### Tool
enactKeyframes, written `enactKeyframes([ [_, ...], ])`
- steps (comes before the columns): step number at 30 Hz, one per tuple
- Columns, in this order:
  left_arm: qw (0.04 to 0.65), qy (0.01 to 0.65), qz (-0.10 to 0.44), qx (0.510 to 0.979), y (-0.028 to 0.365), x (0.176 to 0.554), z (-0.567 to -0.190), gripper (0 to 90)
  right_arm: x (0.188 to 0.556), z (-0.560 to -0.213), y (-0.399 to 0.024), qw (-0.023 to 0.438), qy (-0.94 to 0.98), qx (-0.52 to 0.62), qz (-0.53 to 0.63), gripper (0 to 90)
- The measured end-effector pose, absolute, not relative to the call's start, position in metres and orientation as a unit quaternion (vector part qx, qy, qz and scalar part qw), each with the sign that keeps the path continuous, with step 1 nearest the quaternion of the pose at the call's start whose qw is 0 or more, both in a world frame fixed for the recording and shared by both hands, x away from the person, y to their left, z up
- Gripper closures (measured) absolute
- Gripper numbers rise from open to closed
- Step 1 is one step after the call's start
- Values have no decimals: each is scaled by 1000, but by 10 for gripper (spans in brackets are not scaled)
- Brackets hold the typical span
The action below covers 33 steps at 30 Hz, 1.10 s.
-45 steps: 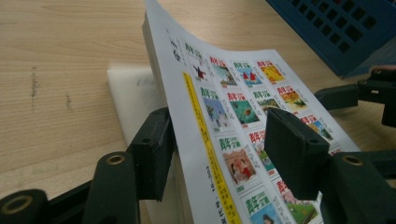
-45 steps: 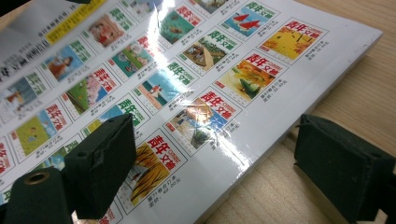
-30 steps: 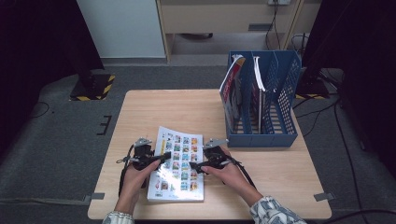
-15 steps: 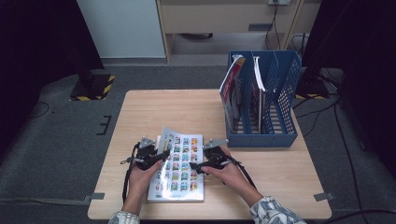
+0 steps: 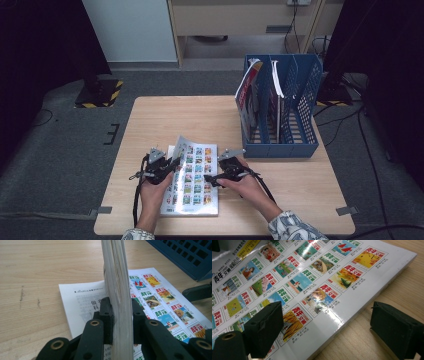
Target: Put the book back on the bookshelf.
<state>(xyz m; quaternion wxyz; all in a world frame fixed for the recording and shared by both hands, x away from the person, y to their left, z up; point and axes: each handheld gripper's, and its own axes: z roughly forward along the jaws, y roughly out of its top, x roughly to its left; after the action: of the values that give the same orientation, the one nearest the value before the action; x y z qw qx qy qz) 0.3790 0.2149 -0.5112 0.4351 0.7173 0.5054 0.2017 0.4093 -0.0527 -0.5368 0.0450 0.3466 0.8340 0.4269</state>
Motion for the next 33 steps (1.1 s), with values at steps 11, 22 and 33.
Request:
enactKeyframes([
  [11,438,477,241,723,205,370,-500,783,409,-537,-55,40,837,340,427,112],
  [22,443,468,247,724,203,366,-495,784,409,-537,-55,38,836,341,427,110],
  [33,444,468,246,723,202,366,-494,785,409,-537,-55,39,836,339,430,109],
])
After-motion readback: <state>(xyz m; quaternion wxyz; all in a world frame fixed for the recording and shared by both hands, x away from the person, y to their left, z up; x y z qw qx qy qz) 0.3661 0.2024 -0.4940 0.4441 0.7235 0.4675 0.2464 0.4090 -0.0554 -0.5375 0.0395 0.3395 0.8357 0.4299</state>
